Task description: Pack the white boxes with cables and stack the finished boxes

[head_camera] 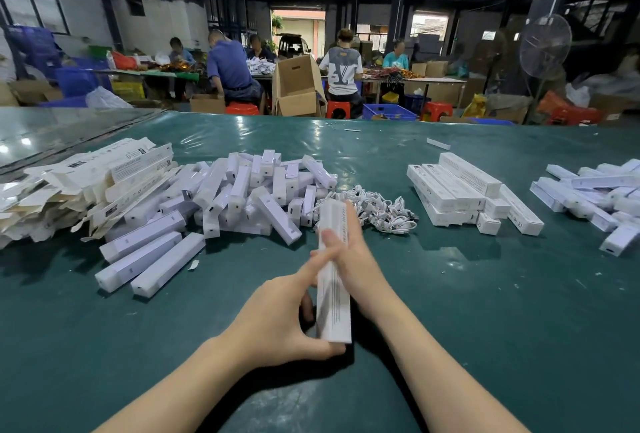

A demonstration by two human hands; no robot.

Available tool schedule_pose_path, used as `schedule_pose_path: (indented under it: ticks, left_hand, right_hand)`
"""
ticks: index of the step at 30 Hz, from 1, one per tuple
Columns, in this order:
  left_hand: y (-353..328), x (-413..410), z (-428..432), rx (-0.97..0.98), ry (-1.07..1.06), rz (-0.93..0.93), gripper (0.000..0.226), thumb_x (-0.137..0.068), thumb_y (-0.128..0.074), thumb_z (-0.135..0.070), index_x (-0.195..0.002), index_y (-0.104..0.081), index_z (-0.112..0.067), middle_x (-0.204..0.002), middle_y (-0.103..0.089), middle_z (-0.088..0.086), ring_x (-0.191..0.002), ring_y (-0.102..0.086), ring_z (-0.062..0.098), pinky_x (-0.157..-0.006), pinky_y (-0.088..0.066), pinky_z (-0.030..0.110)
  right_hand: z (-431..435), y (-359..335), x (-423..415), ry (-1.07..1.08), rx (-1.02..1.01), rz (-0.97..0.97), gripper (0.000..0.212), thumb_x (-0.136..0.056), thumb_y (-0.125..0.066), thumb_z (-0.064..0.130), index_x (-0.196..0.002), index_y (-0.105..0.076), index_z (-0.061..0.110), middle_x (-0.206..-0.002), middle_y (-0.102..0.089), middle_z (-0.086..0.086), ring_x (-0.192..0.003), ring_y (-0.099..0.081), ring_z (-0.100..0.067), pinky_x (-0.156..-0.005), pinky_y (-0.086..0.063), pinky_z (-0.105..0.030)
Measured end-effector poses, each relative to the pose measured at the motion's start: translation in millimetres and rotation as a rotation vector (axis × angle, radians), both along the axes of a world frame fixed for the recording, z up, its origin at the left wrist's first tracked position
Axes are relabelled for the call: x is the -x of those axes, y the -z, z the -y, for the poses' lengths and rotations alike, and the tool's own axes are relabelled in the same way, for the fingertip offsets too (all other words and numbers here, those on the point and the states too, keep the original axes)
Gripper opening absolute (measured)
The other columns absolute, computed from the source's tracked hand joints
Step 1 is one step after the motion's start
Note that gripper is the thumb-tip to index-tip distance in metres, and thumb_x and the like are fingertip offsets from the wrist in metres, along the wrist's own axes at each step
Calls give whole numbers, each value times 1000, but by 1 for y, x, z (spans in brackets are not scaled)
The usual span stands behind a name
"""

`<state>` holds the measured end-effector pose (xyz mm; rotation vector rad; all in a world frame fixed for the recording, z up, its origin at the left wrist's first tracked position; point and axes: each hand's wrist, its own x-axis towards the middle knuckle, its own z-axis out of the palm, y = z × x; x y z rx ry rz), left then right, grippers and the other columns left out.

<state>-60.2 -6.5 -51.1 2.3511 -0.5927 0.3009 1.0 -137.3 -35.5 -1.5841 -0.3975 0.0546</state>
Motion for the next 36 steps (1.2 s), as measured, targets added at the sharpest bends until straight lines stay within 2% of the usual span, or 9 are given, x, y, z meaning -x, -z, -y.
schedule_pose_path:
  ticks: [2,4,8,14,19,22,27,33,36]
  left_hand:
    - [1,-5,0,173,-125,35,99,-52,-71,-45,-116,1,-68,-100,-62,-10,-71,-60,1,-72,-52,27]
    - [1,-12,-4,376,-269,47,88,-53,-68,-36,-114,-8,-53,-108,-59,-6,-81,-64,11,-77,-53,35]
    - [5,-15,-11,382,-328,63,89,-59,-72,-20,-115,-9,-49,-101,-61,0,-76,-65,12,-73,-53,33]
    - [7,-18,-11,303,-240,30,92,-75,-69,-10,-131,-3,-42,-102,-48,-13,-54,-58,5,-60,-47,18]
    - [3,-24,-20,526,-345,-67,77,-84,-60,-5,-130,-7,-38,-93,-54,-2,-48,-56,6,-51,-43,23]
    - [4,-24,-18,467,-325,-100,79,-84,-60,-6,-136,-5,-28,-90,-55,-3,-49,-57,5,-48,-42,15]
    - [3,-26,-19,494,-331,-126,77,-84,-60,-6,-136,-8,-26,-85,-59,-1,-53,-59,9,-47,-42,15]
    - [0,-26,-18,532,-327,-143,72,-84,-60,-5,-136,-12,-23,-84,-60,1,-56,-60,13,-48,-41,10]
    - [-1,-26,-17,505,-327,-149,67,-85,-60,-7,-133,-16,-24,-85,-60,1,-54,-58,8,-49,-41,11]
  right_hand:
    - [-4,5,5,-32,317,205,61,-86,-55,39,-141,-32,25,-132,-46,-3,-116,-48,-15,-102,-36,-30]
    - [-9,7,10,-81,619,343,49,-83,-58,41,-128,-47,23,-110,-49,-5,-103,-49,-18,-89,-39,-28]
    - [-15,6,13,15,831,480,27,-87,-56,35,-99,-55,11,-96,-55,-9,-92,-51,-26,-74,-35,-33]
    - [9,6,-4,351,333,334,22,-75,-70,5,-97,-68,5,-94,-47,-2,-84,-52,-20,-75,-42,-19]
    - [27,-2,-26,703,-74,166,20,-74,-74,8,-89,-63,16,-86,-54,-8,-59,-56,-28,-45,-40,-11]
    - [54,-18,-47,952,-232,79,24,-72,-74,7,-93,-62,7,-70,-55,0,-54,-54,-19,-45,-42,-11]
    - [104,-36,-89,1132,-189,-171,28,-71,-72,6,-95,-57,11,-105,-63,-16,-72,-65,-30,-70,-55,-41]
    - [131,-42,-96,1068,-4,-138,49,-85,-54,10,-133,-46,13,-118,-54,-5,-101,-52,-24,-88,-40,-32]
    - [116,-32,-81,911,-51,-110,41,-86,-46,0,-125,-52,9,-97,-57,-6,-79,-55,-22,-79,-45,-36]
